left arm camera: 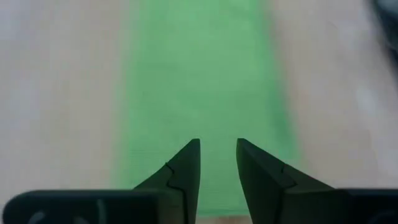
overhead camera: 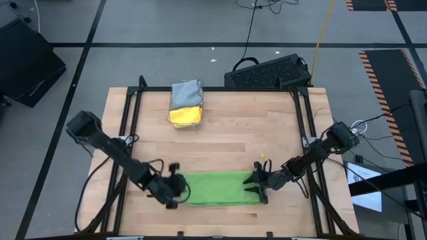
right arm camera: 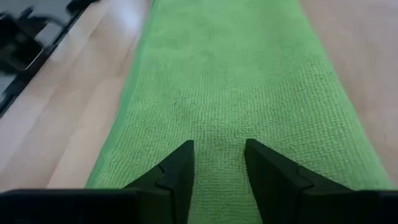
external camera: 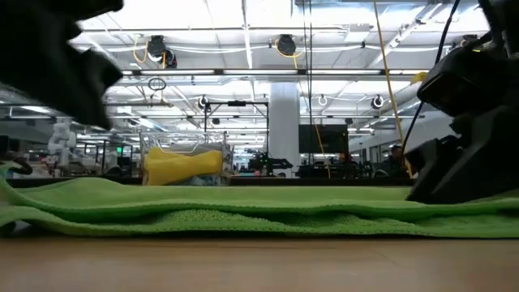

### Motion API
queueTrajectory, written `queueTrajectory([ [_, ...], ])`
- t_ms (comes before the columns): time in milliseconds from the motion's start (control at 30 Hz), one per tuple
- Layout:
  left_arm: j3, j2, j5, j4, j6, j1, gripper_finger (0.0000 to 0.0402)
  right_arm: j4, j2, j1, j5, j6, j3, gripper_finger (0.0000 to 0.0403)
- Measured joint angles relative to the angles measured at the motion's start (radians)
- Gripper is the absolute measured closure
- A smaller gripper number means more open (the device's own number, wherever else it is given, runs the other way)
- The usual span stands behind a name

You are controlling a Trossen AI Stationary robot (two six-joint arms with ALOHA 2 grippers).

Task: Fold microfiber towels
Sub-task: Fold the green towel on the table

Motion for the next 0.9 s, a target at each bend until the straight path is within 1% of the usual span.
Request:
queueTrajectory([
  [33, 0.0, -0.033, -0.074, -0.036, -0.016, 0.008, 0.0295, -0.014, -0.021, 0.0, -0.015, -0.013, -0.001, 0.027],
  [100, 0.0, -0.095, -0.215, -0.142, -0.099, 0.031, 0.0292, -0.025, -0.071, 0.0, -0.028, -0.057, -0.004, 0.0272],
  [133, 0.0, -0.118, -0.241, -0.182, -0.136, 0.048, 0.0288, -0.029, -0.1, -0.003, -0.03, -0.079, -0.003, 0.0272],
  [167, 0.001, -0.13, -0.24, -0.212, -0.154, 0.066, 0.0283, -0.044, -0.132, -0.006, -0.026, -0.1, -0.002, 0.0272],
  [267, -0.002, -0.126, -0.171, -0.259, -0.151, 0.104, 0.0261, -0.099, -0.207, -0.019, -0.025, -0.149, -0.002, 0.0273],
  [333, -0.001, -0.116, -0.123, -0.226, -0.119, 0.126, 0.024, -0.125, -0.247, -0.024, -0.025, -0.179, -0.003, 0.0273],
  [400, 0.002, -0.091, -0.047, -0.19, -0.095, 0.156, 0.0218, -0.143, -0.276, -0.026, -0.025, -0.209, -0.002, 0.0273],
  [467, -0.002, -0.075, 0.015, -0.192, -0.084, 0.177, 0.0197, -0.151, -0.283, -0.026, -0.024, -0.235, -0.002, 0.0273],
  [533, 0.002, -0.054, 0.05, -0.174, -0.088, 0.197, 0.018, -0.154, -0.282, -0.026, -0.025, -0.262, -0.002, 0.0273],
  [600, 0.0, -0.029, 0.079, -0.192, -0.095, 0.219, 0.017, -0.143, -0.275, -0.027, -0.024, -0.277, -0.002, 0.0273],
  [700, 0.0, 0.004, 0.172, -0.179, -0.095, 0.25, 0.017, -0.158, -0.268, -0.032, -0.025, -0.286, -0.003, 0.0273],
  [767, 0.0, 0.02, 0.234, -0.188, -0.09, 0.26, 0.0178, -0.153, -0.269, -0.032, -0.025, -0.291, -0.003, 0.0273],
  [900, 0.0, 0.051, 0.274, -0.202, -0.085, 0.272, 0.0211, -0.146, -0.269, -0.032, -0.025, -0.323, -0.003, 0.0273],
])
